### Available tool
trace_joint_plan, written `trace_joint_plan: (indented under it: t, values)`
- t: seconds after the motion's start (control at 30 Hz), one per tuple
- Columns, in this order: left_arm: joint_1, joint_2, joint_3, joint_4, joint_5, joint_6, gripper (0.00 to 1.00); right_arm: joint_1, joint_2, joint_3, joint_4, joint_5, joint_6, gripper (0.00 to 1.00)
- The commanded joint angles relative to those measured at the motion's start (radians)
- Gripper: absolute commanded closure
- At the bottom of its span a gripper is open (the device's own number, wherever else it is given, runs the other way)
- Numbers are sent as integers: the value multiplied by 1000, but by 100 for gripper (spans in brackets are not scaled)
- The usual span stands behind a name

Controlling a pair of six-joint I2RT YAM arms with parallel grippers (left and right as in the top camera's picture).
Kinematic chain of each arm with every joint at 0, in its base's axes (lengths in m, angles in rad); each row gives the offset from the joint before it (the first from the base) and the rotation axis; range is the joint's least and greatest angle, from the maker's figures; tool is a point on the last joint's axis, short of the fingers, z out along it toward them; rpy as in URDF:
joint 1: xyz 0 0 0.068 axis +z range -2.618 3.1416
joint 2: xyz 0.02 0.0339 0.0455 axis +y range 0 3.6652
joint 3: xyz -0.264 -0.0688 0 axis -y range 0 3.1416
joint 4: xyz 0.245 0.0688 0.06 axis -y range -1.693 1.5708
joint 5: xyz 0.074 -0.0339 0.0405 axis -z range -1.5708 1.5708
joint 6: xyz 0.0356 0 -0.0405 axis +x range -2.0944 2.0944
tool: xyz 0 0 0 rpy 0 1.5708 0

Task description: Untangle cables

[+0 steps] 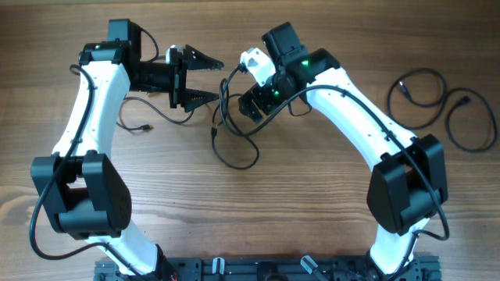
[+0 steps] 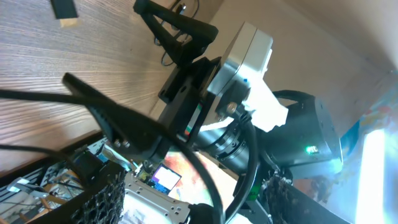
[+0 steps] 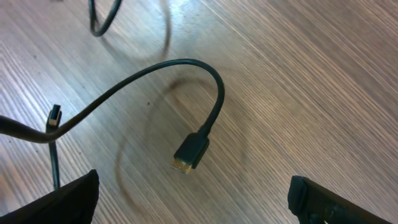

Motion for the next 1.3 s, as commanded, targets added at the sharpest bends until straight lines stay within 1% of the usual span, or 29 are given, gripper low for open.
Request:
trace_joint_plan:
  t: [0.0, 0.13, 0.23, 0.47, 0.53, 0.67, 0.8, 0.93, 1.07, 1.27]
  values:
    - [-1, 1, -1, 3, 23, -2, 26, 27, 10, 14, 1, -28, -55, 0]
    - [-1, 1, -1, 3, 23, -2, 30, 31, 10, 14, 6, -27, -63, 0]
    - [-1, 1, -1, 3, 23, -2, 36, 31, 10, 13, 5, -28, -63, 0]
    - [-2, 1, -1, 2, 23, -2, 39, 31, 10, 13, 6, -24, -62, 0]
    - [-6, 1, -1, -6, 24, -2, 39, 31, 10, 13, 11, -11, -62, 0]
    - [-19, 1, -1, -47, 28, -2, 33, 31, 10, 13, 31, 57, -59, 0]
    - [-23, 1, -1, -47, 35, -2, 32, 31, 10, 13, 43, 98, -42, 0]
    - [-23, 1, -1, -47, 35, -2, 32, 31, 10, 13, 81, 74, 17, 0]
    - [-23, 1, -1, -47, 35, -2, 33, 31, 10, 13, 92, -4, 19, 0]
    - [-23, 1, -1, -47, 35, -2, 36, 31, 10, 13, 91, -9, 19, 0]
